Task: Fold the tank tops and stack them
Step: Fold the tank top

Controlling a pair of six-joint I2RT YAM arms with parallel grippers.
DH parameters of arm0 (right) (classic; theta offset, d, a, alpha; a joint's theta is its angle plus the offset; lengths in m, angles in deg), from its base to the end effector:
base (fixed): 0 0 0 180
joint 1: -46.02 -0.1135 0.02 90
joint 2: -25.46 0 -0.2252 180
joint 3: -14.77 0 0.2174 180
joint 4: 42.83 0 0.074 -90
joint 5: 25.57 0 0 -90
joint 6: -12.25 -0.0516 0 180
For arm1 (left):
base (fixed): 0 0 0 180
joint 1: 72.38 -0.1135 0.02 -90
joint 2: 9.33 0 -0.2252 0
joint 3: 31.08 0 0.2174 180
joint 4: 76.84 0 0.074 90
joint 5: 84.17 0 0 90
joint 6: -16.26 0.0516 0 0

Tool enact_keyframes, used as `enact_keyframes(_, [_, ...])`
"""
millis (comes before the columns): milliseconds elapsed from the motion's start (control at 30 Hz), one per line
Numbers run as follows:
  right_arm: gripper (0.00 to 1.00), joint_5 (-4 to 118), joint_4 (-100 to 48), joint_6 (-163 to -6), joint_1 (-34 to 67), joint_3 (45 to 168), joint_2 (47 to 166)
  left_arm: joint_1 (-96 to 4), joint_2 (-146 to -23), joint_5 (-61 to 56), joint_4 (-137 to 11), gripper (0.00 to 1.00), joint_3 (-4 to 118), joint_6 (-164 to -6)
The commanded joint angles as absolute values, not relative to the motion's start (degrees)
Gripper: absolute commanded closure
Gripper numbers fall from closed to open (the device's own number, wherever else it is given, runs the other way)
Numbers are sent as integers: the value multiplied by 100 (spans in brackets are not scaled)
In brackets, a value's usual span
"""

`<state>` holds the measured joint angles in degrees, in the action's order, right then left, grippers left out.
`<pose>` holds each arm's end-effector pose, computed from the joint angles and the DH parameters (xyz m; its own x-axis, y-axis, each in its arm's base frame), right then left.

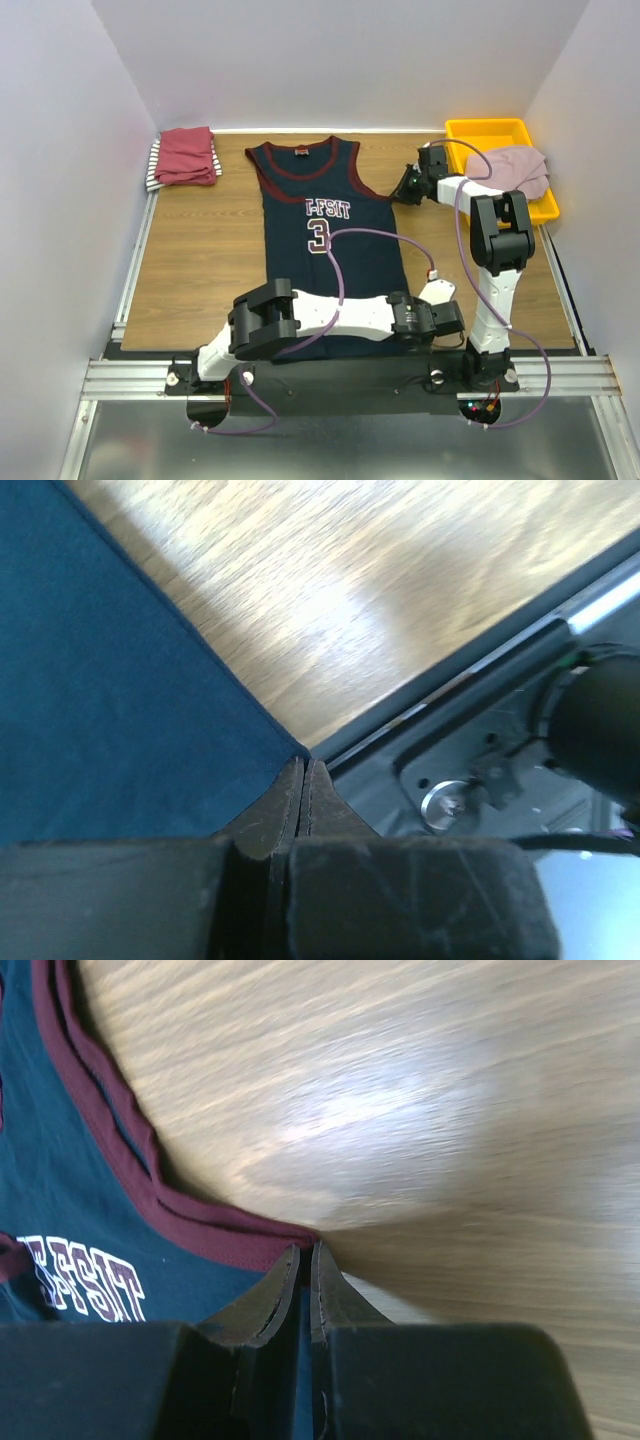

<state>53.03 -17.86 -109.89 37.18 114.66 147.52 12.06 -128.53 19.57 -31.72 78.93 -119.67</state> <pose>0.4190 0.0755 0.1310 -0.7641 0.4089 -0.4989 0.1453 0.8626 0.4845 0.0526 -0.4137 0.1746 -0.7397 0.3955 -0.5444 0.6066 0.7422 -0.2850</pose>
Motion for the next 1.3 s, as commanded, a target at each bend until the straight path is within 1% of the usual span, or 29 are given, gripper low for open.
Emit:
enact_keyframes(0, [100, 5459, -1828, -11053, 3820, 11621, 14631, 1269, -12289, 1980, -3419, 100, 7995, -11909])
enact_keyframes(100, [100, 5380, -1820, -11070, 3811, 11630, 14613, 1234, -11999, 2015, -3585, 100, 7714, -12032])
enact_keyframes(267, [100, 5493, -1776, -11123, 3697, 11727, 14508, 1076, -11341, 2024, -3946, 100, 6792, -12234])
enact_keyframes(433, [100, 5643, -1591, -11193, 3451, 12043, 14578, 918, -10804, 1849, -4306, 100, 5879, -12445])
enact_keyframes(567, [100, 5775, -1530, -11264, 3152, 12324, 14666, 892, -10418, 1796, -4447, 100, 5394, -12603])
enact_keyframes(867, [100, 6144, -1346, -11475, 2344, 13009, 15052, 830, -9513, 1831, -4552, 100, 4253, -13060])
enact_keyframes(1267, [100, 6390, -1240, -11677, 1807, 13730, 15606, 795, -8343, 1743, -4719, 100, 2748, -13772])
